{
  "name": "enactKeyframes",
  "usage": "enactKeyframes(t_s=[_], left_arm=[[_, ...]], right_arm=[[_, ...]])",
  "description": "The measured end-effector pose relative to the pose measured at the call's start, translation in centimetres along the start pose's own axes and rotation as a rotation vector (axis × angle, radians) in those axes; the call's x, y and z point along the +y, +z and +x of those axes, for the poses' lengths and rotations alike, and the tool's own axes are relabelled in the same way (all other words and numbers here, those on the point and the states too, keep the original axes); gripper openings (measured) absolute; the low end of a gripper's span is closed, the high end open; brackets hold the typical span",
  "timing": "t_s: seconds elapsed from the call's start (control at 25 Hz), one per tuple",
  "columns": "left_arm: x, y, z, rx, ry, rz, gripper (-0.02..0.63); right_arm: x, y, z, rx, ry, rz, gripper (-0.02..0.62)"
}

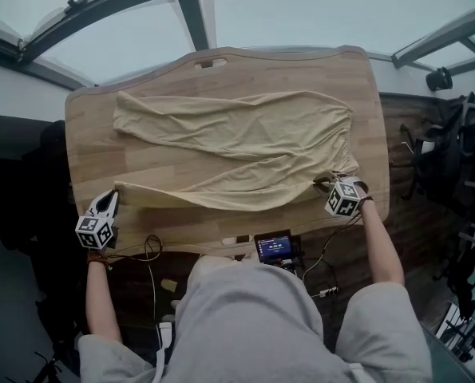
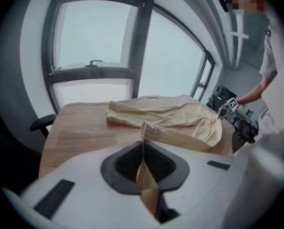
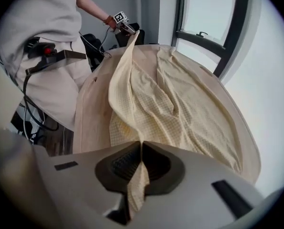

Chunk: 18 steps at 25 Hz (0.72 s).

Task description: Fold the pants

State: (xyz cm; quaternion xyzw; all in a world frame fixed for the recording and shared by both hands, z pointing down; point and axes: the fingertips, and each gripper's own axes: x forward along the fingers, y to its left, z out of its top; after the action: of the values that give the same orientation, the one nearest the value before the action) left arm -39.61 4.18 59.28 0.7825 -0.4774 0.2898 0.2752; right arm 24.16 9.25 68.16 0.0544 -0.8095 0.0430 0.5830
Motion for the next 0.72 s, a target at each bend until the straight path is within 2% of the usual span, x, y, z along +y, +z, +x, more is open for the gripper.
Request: enactKeyframes(t_s=[0.12, 0.28, 0.44, 0.52, 0.72], left_arm=[[1.0, 0.4, -1.2, -0.034, 0.028, -0.043, 0.02], [1.7, 1.9, -2.1, -0.108, 0.053, -0.071, 0.02], [2.9, 7.0, -2.5, -0.218, 0.066, -0.092, 0.02], [3.8, 10.0, -1.9, -0.256, 0.066, -0.076, 0.02], [6.8, 16.4, 2.4, -0.244, 0.053, -0.023, 0.02]], right_arm=[[-0.5, 0.3, -2.5, -0.059, -0.038, 0.033, 0.014], [-2.9, 1.4, -7.1, -0.149, -0.15, 0.089, 0.013], [-6.9, 2.5, -9.8, -0.18, -0.247, 0.081, 0.012], [-9.4, 2.8, -10.2, -0.181, -0.284, 0.079, 0.012], [-16.0, 3.7, -9.3, -0.148, -0.358, 0.088, 0.012]])
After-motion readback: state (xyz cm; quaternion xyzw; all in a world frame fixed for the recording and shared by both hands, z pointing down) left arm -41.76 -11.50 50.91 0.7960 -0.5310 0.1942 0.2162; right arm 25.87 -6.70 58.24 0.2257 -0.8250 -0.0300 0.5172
